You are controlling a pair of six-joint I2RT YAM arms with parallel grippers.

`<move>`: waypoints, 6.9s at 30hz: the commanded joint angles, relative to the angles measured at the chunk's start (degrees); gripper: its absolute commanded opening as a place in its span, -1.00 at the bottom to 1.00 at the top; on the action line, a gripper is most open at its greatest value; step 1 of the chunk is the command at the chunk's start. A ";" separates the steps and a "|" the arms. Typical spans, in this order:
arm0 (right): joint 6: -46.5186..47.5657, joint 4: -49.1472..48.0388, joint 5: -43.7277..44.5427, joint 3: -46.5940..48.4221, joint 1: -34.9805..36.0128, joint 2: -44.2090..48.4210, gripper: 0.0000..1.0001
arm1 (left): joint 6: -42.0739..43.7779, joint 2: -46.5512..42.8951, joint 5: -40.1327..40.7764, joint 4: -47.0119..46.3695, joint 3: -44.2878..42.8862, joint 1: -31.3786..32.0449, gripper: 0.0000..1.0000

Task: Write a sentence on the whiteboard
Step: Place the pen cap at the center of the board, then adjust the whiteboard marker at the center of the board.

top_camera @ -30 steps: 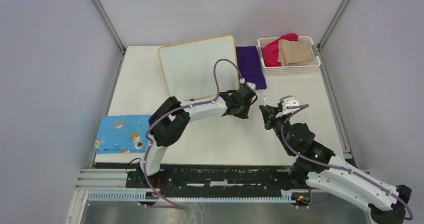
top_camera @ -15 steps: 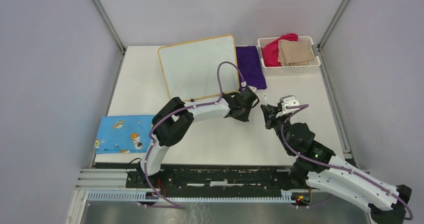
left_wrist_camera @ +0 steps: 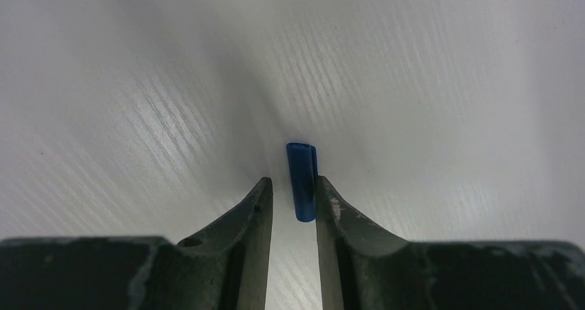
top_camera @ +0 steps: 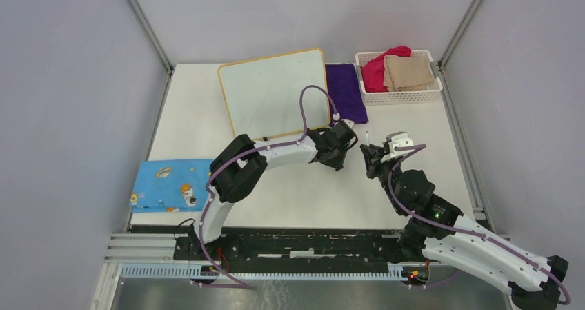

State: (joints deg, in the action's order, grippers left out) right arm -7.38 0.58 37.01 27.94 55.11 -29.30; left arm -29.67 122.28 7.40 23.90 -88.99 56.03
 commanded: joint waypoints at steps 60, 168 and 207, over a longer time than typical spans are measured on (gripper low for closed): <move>-1.02 -9.98 -27.73 14.09 0.11 -21.92 -1.00 | 8.34 -85.04 31.72 -6.92 36.21 0.36 0.99; -8.91 -21.15 -71.76 19.78 -4.09 -32.00 -1.00 | -1.80 -76.50 -54.81 -37.17 45.92 -22.22 -0.31; -20.71 -33.49 -62.97 20.22 -8.60 -25.15 0.66 | -16.85 -87.65 -11.84 -49.69 41.34 -22.26 -0.97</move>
State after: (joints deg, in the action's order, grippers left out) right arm -18.57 -20.73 -22.76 47.92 47.92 -52.64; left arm -38.89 32.80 -9.30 -17.85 -45.47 33.58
